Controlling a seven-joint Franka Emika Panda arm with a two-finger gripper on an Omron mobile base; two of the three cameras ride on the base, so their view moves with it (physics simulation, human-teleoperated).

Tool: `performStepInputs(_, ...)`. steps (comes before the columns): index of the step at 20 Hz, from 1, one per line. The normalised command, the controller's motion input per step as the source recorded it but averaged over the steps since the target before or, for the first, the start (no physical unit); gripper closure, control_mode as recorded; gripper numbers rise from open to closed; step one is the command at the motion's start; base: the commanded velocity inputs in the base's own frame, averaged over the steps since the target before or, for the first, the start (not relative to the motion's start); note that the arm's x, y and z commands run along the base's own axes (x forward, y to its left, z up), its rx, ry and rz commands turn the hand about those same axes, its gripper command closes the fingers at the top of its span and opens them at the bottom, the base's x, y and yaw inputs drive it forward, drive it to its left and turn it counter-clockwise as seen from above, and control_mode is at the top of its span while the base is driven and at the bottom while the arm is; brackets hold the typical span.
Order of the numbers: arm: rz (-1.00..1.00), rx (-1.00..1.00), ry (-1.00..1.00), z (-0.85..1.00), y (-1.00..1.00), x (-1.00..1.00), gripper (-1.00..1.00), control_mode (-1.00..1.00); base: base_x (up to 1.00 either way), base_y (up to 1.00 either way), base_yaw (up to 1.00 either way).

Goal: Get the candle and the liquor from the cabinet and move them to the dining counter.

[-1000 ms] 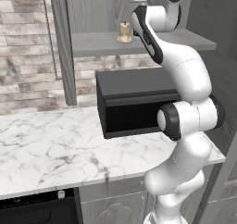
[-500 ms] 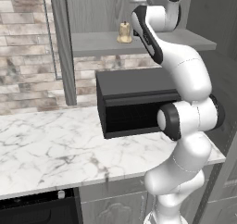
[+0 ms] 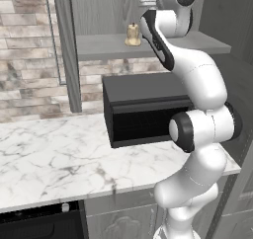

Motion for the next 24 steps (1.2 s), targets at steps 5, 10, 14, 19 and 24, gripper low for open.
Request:
performStepInputs(5,0.00,0.00,0.00,0.00,0.00,0.02,-1.00,-1.00,0.00,0.00,0.00)
performStepInputs(10,0.00,0.00,0.00,0.00,0.00,0.02,-1.00,-1.00,0.00,0.00,0.00)
performStepInputs(14,0.00,0.00,0.00,0.00,0.00,0.05,-1.00,-1.00,0.00,0.00,0.00)
performStepInputs(19,0.00,0.00,0.00,0.02,0.00,0.12,-1.00,-1.00,0.00,0.00,0.00)
performStepInputs(24,0.00,0.00,0.02,0.00,0.00,0.18,-1.00,-1.00,0.00,0.00,0.00)
